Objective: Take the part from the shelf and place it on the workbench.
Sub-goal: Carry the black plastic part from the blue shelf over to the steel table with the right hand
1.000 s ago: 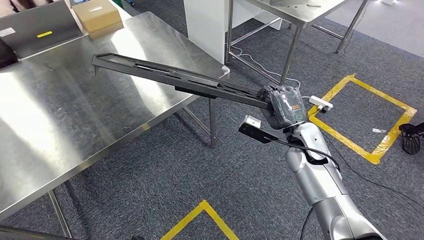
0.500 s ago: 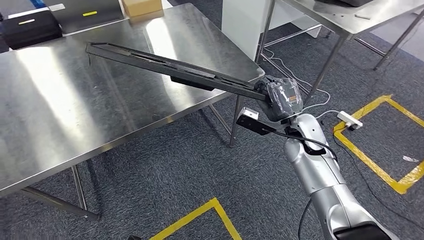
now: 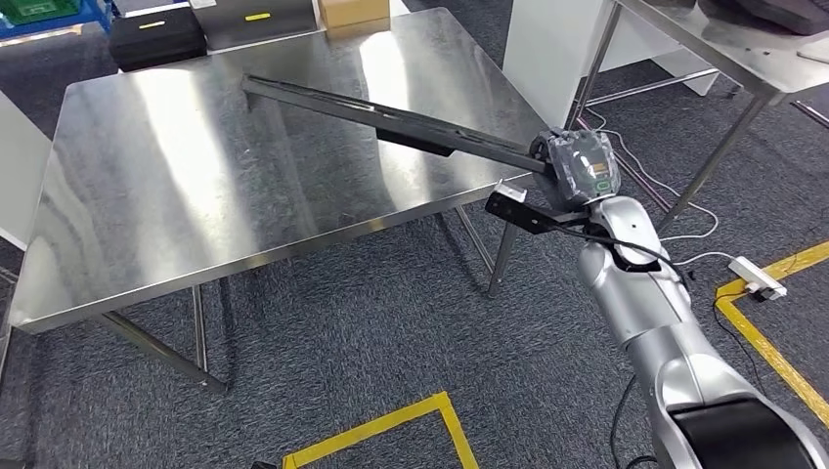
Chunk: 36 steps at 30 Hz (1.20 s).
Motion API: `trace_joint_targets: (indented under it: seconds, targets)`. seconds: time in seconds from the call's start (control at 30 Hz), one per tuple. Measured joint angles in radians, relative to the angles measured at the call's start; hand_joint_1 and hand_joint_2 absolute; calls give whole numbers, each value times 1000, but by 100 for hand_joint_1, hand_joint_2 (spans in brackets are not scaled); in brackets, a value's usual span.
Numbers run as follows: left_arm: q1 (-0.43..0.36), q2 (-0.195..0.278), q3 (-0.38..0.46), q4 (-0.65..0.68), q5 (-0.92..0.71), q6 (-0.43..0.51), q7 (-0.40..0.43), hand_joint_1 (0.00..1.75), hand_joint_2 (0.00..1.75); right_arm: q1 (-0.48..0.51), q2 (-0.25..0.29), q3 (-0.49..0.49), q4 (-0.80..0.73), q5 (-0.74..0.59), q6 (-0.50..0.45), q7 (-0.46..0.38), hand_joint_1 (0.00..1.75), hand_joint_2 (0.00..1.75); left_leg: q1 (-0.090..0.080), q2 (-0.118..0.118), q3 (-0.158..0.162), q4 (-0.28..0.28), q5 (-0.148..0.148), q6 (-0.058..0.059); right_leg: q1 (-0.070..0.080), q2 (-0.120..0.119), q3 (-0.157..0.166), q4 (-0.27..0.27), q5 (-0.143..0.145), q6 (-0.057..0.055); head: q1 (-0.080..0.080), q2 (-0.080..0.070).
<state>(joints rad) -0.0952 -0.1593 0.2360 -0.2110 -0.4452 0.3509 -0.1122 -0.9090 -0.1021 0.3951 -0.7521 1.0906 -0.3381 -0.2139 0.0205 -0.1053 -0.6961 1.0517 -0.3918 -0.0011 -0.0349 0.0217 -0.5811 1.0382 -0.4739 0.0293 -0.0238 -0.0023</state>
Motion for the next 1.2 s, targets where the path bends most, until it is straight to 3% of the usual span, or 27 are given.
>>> trace_joint_targets:
  seconds: [0.07,0.13,0.17,0.2,0.23,0.3,0.37,0.43,0.47,0.53,0.6,0.67,0.7,0.73,0.8,0.83,0.9,0.93,0.97,1.03,1.1,1.17,1.2]
  targets:
    - [-1,1,4,0,2,-2,0,0,175,-47,1,1,54,12,0,4,175,175,-2,65,-46,99,-54,-5,6,-22,0,-1,2,-13,-6,0]
    - [-3,2,12,0,14,-24,-3,0,175,-80,2,1,100,23,-1,5,175,175,-1,93,-104,225,-104,-6,15,-47,1,-1,0,-20,-9,0]
    - [-3,2,18,0,23,-39,-6,0,175,-94,4,2,122,30,-2,6,175,175,-1,97,-118,255,-108,-4,19,-60,1,-1,-2,-22,-9,0]
    - [-2,2,24,0,30,-51,-9,0,175,-105,6,2,141,40,-1,9,175,175,-2,99,-113,248,-96,1,23,-72,2,-1,-3,-25,-9,0]
    - [-2,2,28,0,33,-56,-12,0,175,-118,10,4,160,50,-1,13,175,175,-5,106,-87,201,-70,8,27,-84,4,-1,-4,-26,-9,0]
    - [-4,3,32,0,30,-54,-21,0,175,-146,16,9,193,73,4,23,175,175,-20,148,-15,73,-24,30,37,-106,6,0,-8,-28,-9,0]
    - [-8,3,33,-1,21,-43,-30,0,175,-175,20,13,225,87,15,31,175,175,-35,177,20,4,-13,46,45,-129,7,-1,-13,-26,-8,0]
    - [-8,3,35,-1,16,-33,-39,0,175,-195,26,17,251,96,25,35,175,175,-38,160,22,-7,-12,52,49,-150,10,-4,-16,-20,-7,0]
    - [-6,2,36,-1,17,-31,-45,0,175,-202,29,19,261,100,27,36,175,175,-35,147,27,-16,-8,55,48,-144,10,-3,-19,-17,-7,0]
    - [-6,1,40,-1,17,-28,-55,0,175,-217,33,23,280,105,33,33,175,175,-27,126,38,-34,3,63,43,-90,-7,39,-43,-13,-7,0]
    - [-10,0,41,-1,17,-25,-64,0,175,-228,30,28,305,110,43,27,175,175,-21,100,40,-40,9,68,32,-38,-62,153,-90,-13,-5,0]
    - [-11,-2,42,-1,18,-25,-75,0,175,-229,26,31,327,115,49,25,175,175,-17,69,40,-40,10,67,26,-28,-113,249,-116,-5,-3,0]
    - [-9,-2,43,-1,23,-24,-89,0,175,-228,25,33,336,116,50,25,175,175,-15,54,40,-40,11,66,22,-27,-118,252,-109,4,-3,0]
    - [-7,-3,46,-1,29,-20,-109,0,175,-229,24,34,342,116,50,24,175,175,-13,40,40,-39,11,63,18,-25,-106,218,-87,16,-3,0]
    - [-6,-4,56,-1,40,-4,-167,0,175,-233,21,35,349,116,49,20,175,175,-11,13,37,-34,12,53,5,1,-51,88,-30,39,-3,0]
    - [-8,-5,61,-2,42,10,-200,0,175,-235,19,35,352,117,49,18,175,175,-11,1,34,-31,12,46,1,16,-27,35,-10,42,-3,0]
    - [-11,-7,68,-3,44,29,-262,0,175,-237,13,36,358,120,49,14,175,175,-10,-21,25,-29,15,30,3,27,-9,-7,3,32,-5,0]
    - [-11,-7,71,-4,48,24,-285,0,175,-237,11,37,360,123,48,12,175,175,-9,-29,22,-31,19,23,5,17,-7,-8,6,22,-5,0]
    - [-11,-7,75,-4,51,12,-302,0,175,-237,9,37,362,124,47,10,175,175,-8,-23,18,-30,19,17,5,9,-6,-9,8,13,-5,0]
    - [-11,-6,80,-6,57,-33,-315,0,175,-238,5,38,363,126,43,8,175,175,-9,23,-2,7,-6,9,0,-4,-4,-12,14,-4,-9,0]
    - [-16,-4,84,-6,60,-77,-308,0,175,-240,-2,38,365,132,37,15,175,175,-7,77,-52,118,-65,2,2,-14,-2,-12,14,-16,-15,0]
    - [-19,-2,87,-6,54,-86,-285,0,175,-240,-10,38,369,139,34,25,175,175,-2,94,-105,232,-107,-3,7,-24,-2,-12,13,-19,-15,0]
    - [-19,-2,88,-6,49,-81,-273,0,175,-240,-13,38,372,142,34,30,175,175,-1,97,-111,246,-104,-3,9,-28,-2,-12,12,-20,-15,0]
